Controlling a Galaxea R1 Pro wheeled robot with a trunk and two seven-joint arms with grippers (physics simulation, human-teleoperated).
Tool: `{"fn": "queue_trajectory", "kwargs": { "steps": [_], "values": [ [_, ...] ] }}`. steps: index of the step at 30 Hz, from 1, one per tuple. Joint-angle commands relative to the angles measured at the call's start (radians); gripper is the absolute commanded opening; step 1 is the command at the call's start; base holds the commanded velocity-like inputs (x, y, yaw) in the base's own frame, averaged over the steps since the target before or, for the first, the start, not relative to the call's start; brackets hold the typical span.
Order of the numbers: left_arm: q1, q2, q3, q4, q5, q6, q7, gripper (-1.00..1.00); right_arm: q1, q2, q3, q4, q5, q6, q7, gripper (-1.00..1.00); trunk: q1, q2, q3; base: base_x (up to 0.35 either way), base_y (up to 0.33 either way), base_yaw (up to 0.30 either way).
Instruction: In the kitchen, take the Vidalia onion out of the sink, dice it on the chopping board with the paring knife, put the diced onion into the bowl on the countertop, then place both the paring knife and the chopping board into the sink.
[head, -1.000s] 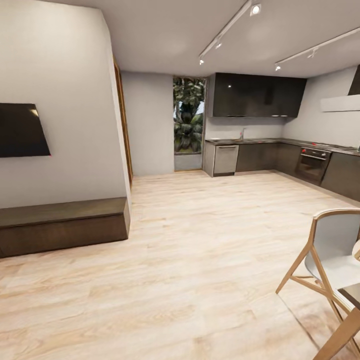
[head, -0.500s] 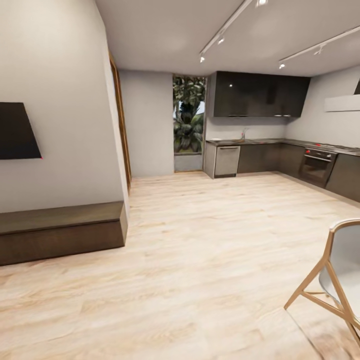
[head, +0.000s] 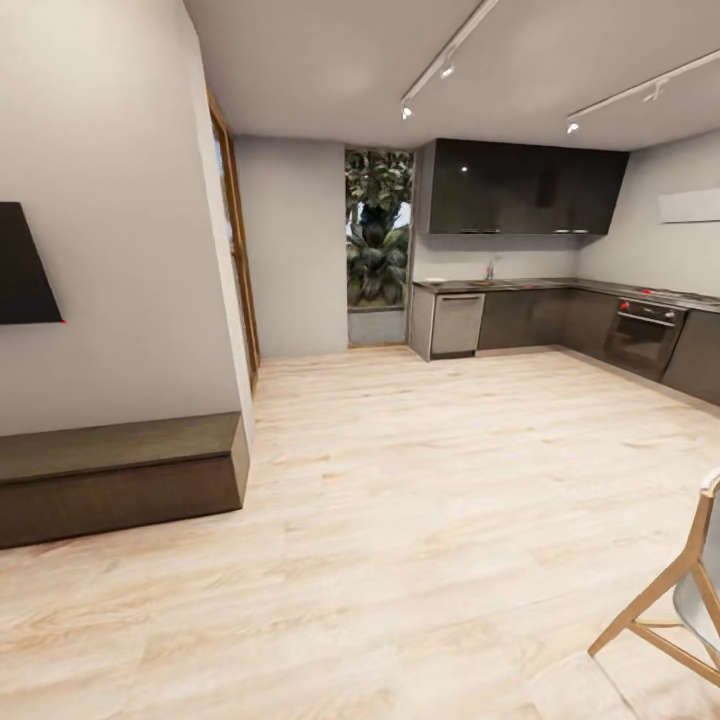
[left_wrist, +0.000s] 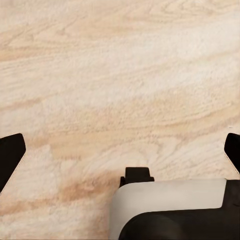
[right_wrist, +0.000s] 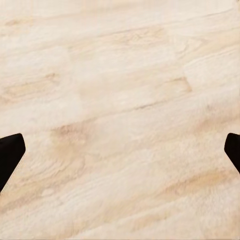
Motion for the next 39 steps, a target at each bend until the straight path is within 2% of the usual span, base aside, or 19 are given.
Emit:
{"fn": "queue_trajectory", "kwargs": {
  "steps": [1,17,39],
  "values": [
    [0.000,0.000,0.000,-0.001,0.000,-0.002,0.000,1.00,0.000,0.000,0.000,0.000,0.000,-0.002,-0.003,1.00,0.001,0.000,-0.001,0.319,0.000,0.000],
    [0.000,0.000,0.000,-0.001,0.000,-0.002,0.000,1.00,0.000,0.000,0.000,0.000,0.000,-0.002,-0.003,1.00,0.001,0.000,-0.001,0.319,0.000,-0.005],
    [0.000,0.000,0.000,-0.001,0.000,-0.002,0.000,1.00,0.000,0.000,0.000,0.000,0.000,-0.002,-0.003,1.00,0.001,0.000,-0.001,0.319,0.000,-0.071]
  ]
}}
